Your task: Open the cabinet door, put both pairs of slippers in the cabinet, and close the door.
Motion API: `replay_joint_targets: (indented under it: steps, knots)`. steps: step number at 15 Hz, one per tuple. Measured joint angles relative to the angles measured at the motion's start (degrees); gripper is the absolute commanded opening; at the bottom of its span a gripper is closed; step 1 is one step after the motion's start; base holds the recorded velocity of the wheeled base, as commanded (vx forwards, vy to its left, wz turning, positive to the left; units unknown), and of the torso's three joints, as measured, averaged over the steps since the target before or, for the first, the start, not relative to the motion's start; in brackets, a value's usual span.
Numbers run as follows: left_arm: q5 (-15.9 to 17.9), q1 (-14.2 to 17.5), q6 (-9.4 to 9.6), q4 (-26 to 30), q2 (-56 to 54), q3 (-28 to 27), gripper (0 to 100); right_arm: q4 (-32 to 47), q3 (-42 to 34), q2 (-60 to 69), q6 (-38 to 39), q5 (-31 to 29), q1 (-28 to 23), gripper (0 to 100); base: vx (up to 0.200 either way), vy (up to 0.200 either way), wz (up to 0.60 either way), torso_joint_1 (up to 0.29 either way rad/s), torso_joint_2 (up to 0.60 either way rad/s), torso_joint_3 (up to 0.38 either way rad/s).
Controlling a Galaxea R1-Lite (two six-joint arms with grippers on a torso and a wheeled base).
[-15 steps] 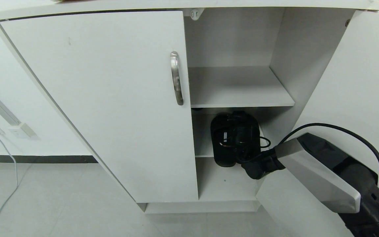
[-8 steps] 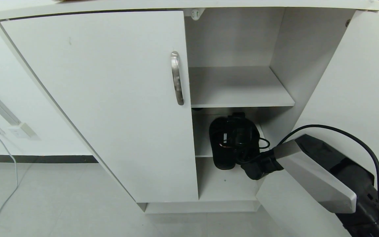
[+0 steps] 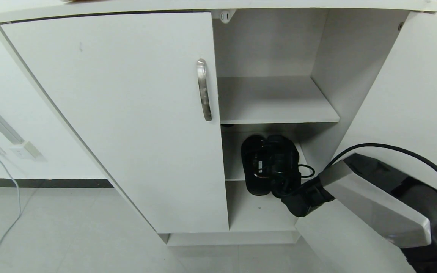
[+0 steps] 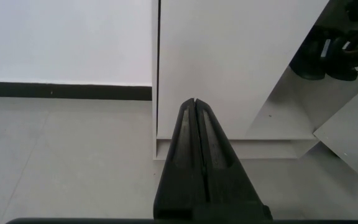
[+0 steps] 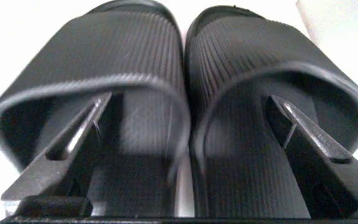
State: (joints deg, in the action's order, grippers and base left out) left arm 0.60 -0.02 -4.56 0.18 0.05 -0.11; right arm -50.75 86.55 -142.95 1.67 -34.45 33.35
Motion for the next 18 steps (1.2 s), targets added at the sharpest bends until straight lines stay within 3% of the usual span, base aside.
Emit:
replay_joint_targets:
  steps: [10,18]
  knots:
    - [0.06,0.0,0.1,-0.02,0.02,0.01,0,-19.97,-37.9,15.66,-0.44,0.0,9.58,100,0.0,0.0,0.0,0.0,0.0,0.0]
    - [0.09,0.0,0.1,-0.02,0.05,0.01,0,-21.02,-41.59,17.44,-0.52,0.0,11.79,100,-0.175,0.0,0.0,0.002,0.0,0.003]
